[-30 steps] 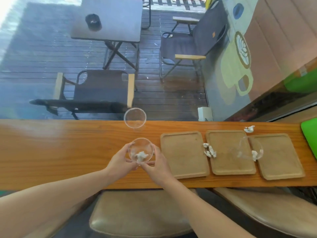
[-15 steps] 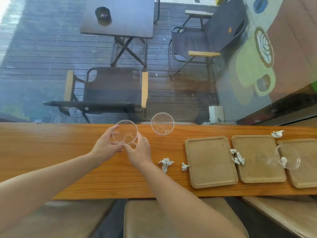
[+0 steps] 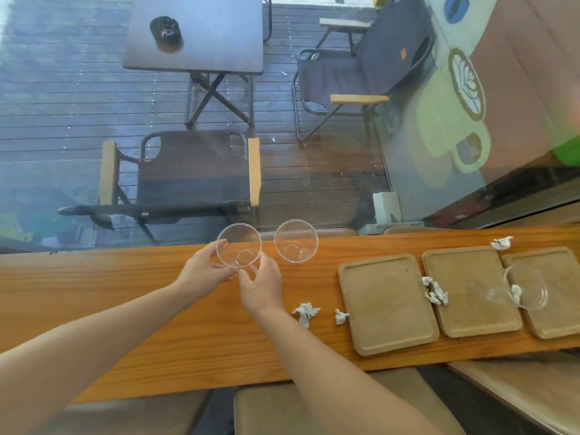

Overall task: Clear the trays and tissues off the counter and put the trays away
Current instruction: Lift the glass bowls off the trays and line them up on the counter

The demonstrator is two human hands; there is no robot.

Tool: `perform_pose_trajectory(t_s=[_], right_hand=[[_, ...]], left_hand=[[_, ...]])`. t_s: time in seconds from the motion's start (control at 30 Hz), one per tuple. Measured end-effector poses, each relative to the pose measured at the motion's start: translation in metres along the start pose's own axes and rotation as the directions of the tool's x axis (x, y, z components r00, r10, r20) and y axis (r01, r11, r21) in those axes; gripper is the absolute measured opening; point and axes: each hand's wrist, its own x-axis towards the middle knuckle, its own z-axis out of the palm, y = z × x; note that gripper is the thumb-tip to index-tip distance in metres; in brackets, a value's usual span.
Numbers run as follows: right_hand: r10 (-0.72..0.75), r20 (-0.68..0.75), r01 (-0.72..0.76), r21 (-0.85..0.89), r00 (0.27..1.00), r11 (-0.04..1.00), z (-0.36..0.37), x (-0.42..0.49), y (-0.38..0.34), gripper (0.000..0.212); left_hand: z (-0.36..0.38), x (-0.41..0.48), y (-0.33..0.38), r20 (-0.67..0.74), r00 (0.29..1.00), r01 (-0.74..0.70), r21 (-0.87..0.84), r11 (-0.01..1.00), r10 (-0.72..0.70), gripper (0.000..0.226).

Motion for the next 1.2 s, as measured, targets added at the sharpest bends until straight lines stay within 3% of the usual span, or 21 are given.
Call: perform_pose_trajectory(t_s=[0.37, 0.5, 0.63, 0.7, 0.8, 0.93, 1.07, 1.2], right_hand=[[0.029, 0.036, -0.029, 0.006, 0.999, 1.0, -0.008, 0.002, 0.006, 0.058], [0.059, 0.069, -0.053, -0.083, 0.996, 0.995, -0.018, -0.002, 0.008, 0.066], [0.081, 0.136, -0.04, -0.279, 0.987, 0.959, -0.038, -0.015, 0.017, 0.039], [0.093, 0.142, -0.042, -0.325, 0.986, 0.945, -0.058, -0.022, 0.026, 0.029], [0.121, 0.08, -0.084, -0.363, 0.989, 0.928, -0.104, -0.033, 0.042, 0.022], [0.184, -0.018, -0.175, -0.399, 0.983, 0.9, -0.185, -0.048, 0.065, 0.016], [0.255, -0.149, -0.293, -0.371, 0.956, 0.881, -0.285, -0.063, 0.094, 0.02], [0.328, -0.308, -0.402, -0.217, 0.893, 0.89, -0.378, -0.072, 0.133, 0.024]], left_hand=[[0.008, 0.0, 0.001, -0.022, 1.0, 0.011, 0.052, 0.999, -0.01, 0.08], [0.008, -0.006, 0.001, -0.056, 0.997, 0.057, 0.066, 0.996, -0.053, 0.072], [0.018, -0.023, -0.004, -0.124, 0.956, 0.272, 0.032, 0.962, -0.267, 0.065], [0.034, -0.038, 0.0, -0.081, 0.948, 0.313, 0.057, 0.948, -0.308, 0.046], [0.074, -0.053, 0.02, 0.047, 0.978, 0.19, 0.225, 0.956, -0.205, 0.023], [0.146, -0.058, 0.069, 0.225, 0.974, -0.067, 0.376, 0.924, -0.021, 0.024], [0.234, -0.061, 0.121, 0.332, 0.937, -0.243, 0.41, 0.879, 0.104, 0.027], [0.319, -0.068, 0.159, 0.397, 0.909, -0.296, 0.404, 0.865, 0.126, 0.029]])
